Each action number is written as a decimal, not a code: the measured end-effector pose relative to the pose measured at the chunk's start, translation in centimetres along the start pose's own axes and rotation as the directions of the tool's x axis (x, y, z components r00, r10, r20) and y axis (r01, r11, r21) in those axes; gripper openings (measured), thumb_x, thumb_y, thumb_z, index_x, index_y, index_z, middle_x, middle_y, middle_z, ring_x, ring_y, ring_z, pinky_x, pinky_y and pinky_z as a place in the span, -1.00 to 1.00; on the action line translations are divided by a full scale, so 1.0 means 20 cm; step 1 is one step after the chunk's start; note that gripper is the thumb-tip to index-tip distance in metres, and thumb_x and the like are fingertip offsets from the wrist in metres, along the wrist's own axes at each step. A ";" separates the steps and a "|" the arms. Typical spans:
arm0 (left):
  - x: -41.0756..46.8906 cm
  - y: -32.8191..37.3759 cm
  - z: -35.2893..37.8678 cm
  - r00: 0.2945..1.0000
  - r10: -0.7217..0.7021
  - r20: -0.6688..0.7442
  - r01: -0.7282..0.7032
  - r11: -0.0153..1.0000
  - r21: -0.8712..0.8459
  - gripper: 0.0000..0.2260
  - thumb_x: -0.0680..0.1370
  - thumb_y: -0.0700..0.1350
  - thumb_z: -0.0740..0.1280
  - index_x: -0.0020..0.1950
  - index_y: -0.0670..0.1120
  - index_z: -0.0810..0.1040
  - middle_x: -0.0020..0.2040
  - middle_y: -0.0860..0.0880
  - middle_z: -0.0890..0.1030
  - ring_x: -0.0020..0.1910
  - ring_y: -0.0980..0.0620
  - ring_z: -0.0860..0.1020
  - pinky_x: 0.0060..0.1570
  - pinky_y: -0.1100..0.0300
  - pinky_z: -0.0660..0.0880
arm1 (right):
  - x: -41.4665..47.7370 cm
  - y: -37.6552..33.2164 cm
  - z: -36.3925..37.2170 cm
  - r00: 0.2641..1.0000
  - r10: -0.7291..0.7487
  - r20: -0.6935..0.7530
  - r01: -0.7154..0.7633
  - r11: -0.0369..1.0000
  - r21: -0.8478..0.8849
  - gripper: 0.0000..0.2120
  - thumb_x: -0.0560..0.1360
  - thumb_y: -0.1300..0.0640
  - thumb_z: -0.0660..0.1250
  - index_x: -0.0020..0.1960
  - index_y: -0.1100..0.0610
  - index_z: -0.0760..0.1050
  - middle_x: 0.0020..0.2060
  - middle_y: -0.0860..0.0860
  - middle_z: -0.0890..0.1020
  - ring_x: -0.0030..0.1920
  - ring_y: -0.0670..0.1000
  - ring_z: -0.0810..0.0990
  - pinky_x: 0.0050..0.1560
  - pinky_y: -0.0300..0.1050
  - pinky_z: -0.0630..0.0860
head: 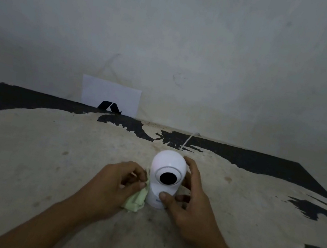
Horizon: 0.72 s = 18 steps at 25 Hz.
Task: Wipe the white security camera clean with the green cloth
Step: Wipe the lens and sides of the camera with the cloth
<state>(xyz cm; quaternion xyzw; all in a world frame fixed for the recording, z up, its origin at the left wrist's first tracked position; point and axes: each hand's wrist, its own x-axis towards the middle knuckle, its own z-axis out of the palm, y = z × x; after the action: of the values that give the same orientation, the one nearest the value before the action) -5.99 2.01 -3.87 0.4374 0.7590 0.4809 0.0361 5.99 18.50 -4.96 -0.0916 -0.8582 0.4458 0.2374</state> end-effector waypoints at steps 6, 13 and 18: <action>0.12 0.08 -0.02 0.974 0.032 -0.223 -0.048 0.997 -0.066 -0.95 0.50 -0.17 0.34 -0.07 -0.04 0.55 -0.22 0.07 0.63 -0.26 0.24 0.58 -0.29 0.49 0.45 | 0.00 0.00 -0.01 0.998 0.014 0.056 -0.014 1.000 -0.007 -0.23 0.49 0.05 0.39 0.49 -0.22 -0.03 0.38 -0.27 0.33 0.24 -0.43 0.33 0.11 -0.36 0.51; 0.08 -0.01 0.02 0.992 -0.095 -0.082 0.092 0.995 -0.037 -0.90 0.51 -0.16 0.32 -0.14 0.05 0.57 -0.24 0.07 0.66 -0.30 0.18 0.60 -0.30 0.37 0.46 | 0.00 0.03 -0.06 0.990 0.027 0.136 -0.024 0.999 -0.024 -0.24 0.55 0.12 0.32 0.49 -0.27 -0.10 0.30 -0.52 0.21 0.17 -0.61 0.23 -0.01 -0.60 0.39; 0.03 0.08 0.03 0.961 0.026 -0.274 -0.059 0.992 -0.112 -0.92 0.46 -0.20 0.39 -0.10 -0.03 0.60 -0.19 0.06 0.65 -0.19 0.13 0.61 -0.19 0.42 0.51 | 0.00 0.02 -0.06 0.993 0.009 0.117 -0.007 1.000 -0.017 -0.25 0.52 0.09 0.37 0.46 -0.31 -0.04 0.27 -0.49 0.28 0.18 -0.56 0.28 -0.05 -0.58 0.42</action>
<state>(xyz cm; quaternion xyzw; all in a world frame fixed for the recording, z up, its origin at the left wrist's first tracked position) -5.16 3.07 -2.74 0.3806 0.7171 0.5815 -0.0528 6.49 19.66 -4.77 -0.0706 -0.8739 0.4444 0.1841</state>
